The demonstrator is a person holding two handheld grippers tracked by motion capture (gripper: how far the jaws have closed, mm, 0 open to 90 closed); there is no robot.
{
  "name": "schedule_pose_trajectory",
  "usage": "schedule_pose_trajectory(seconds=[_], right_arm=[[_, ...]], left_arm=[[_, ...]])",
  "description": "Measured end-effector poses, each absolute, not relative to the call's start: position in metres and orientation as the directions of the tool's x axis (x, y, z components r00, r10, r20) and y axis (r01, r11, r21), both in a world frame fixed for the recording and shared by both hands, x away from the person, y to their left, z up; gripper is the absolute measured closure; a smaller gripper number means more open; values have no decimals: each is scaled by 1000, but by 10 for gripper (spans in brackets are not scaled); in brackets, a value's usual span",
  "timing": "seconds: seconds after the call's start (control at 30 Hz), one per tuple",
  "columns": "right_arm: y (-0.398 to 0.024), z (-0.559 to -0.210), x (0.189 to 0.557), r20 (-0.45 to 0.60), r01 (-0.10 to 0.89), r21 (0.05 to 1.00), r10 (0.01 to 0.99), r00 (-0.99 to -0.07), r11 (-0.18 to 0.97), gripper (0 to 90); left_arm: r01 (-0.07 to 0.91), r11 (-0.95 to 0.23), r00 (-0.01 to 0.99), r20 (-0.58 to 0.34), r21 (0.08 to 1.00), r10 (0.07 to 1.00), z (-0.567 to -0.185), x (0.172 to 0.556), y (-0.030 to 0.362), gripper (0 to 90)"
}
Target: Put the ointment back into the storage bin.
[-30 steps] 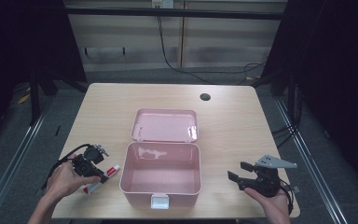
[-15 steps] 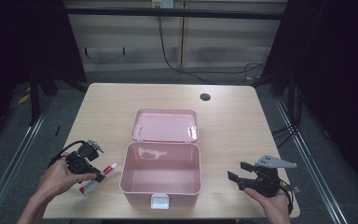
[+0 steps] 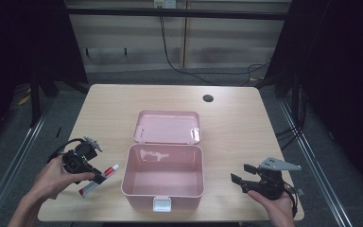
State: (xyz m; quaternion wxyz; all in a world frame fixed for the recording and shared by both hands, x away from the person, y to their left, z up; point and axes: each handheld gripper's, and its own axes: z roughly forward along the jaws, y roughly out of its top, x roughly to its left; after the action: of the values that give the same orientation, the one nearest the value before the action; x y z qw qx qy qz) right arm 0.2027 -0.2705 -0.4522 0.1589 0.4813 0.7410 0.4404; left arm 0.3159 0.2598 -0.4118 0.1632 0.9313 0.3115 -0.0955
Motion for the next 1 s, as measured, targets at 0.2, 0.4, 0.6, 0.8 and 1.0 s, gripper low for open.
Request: schedule_pose_trajectory(seconds=[0.2, 0.4, 0.6, 0.8, 1.0], right_arm=[[-270, -452, 203, 191, 579, 802, 854, -485, 150, 318], [-271, -452, 203, 191, 578, 803, 853, -486, 149, 317], [-270, -452, 203, 190, 578, 802, 853, -486, 151, 315], [-270, -452, 203, 195, 579, 802, 851, -487, 147, 314], [-270, -452, 203, 199, 580, 801, 848, -490, 147, 302]], left_arm=[[602, -759, 793, -300, 247, 531, -405, 314, 262, 707], [604, -759, 791, -303, 244, 532, -399, 312, 263, 708], [617, -733, 785, -287, 285, 549, -390, 310, 264, 709], [591, -751, 805, -276, 297, 525, -377, 308, 260, 708], [567, -767, 822, -273, 299, 501, -364, 306, 256, 708]])
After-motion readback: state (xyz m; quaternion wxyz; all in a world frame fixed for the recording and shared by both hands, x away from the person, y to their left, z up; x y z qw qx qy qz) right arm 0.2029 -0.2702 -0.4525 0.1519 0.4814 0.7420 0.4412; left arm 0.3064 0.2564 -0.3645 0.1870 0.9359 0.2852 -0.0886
